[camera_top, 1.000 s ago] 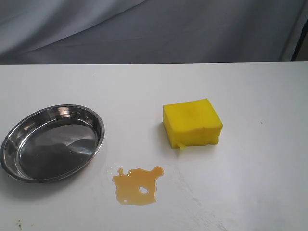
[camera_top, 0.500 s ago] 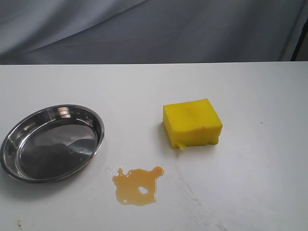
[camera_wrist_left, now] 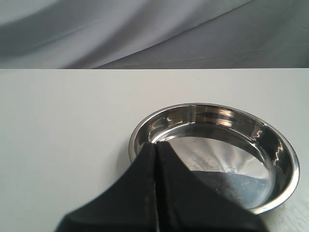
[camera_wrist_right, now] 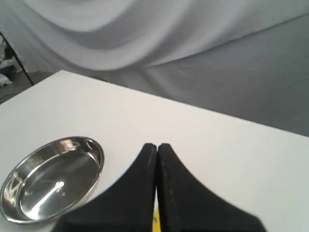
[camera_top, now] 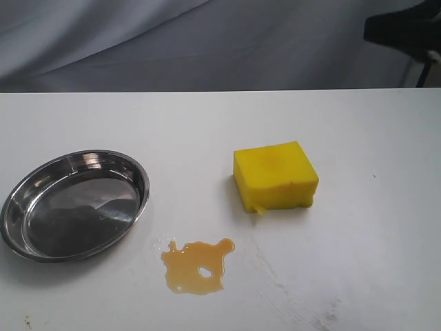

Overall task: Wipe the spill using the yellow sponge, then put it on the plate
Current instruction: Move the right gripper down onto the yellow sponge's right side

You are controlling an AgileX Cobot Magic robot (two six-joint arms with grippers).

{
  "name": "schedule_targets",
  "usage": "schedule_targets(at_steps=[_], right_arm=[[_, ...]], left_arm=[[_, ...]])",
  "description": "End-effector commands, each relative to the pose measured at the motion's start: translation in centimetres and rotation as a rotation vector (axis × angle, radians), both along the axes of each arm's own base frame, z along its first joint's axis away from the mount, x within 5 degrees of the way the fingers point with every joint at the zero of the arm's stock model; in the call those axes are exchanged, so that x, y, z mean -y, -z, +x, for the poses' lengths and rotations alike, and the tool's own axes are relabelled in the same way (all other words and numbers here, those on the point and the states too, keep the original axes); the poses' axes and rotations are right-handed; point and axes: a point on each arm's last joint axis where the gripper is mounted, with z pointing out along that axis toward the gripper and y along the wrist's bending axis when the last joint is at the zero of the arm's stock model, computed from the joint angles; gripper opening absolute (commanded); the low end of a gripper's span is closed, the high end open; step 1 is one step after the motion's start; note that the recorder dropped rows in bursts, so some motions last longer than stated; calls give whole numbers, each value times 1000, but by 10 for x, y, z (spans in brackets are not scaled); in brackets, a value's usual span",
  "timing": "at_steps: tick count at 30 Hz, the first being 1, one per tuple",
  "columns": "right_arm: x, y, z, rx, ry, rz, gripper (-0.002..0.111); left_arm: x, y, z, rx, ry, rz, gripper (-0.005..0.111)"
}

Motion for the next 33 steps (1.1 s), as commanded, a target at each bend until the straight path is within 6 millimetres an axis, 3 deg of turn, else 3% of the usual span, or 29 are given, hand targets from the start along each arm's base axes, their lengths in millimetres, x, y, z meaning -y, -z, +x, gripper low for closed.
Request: schedule_targets(at_steps=[1, 5, 13, 19, 25, 33], right_arm=[[-6, 28, 17, -51, -141, -36, 0], [-14, 57, 29, -21, -309, -111, 0], [-66, 90, 49, -45, -146, -326, 0], [-81, 87, 51, -75, 21, -318, 0], [-92, 87, 42, -80, -130, -285, 0], [-92, 87, 42, -76, -139, -288, 0]], left_arm=[[0, 0, 0, 11, -2, -3, 0], [0, 0, 0, 11, -2, -3, 0], [0, 0, 0, 11, -2, -3, 0], [0, 0, 0, 11, -2, -3, 0], [0, 0, 0, 11, -2, -3, 0], [0, 0, 0, 11, -2, -3, 0]])
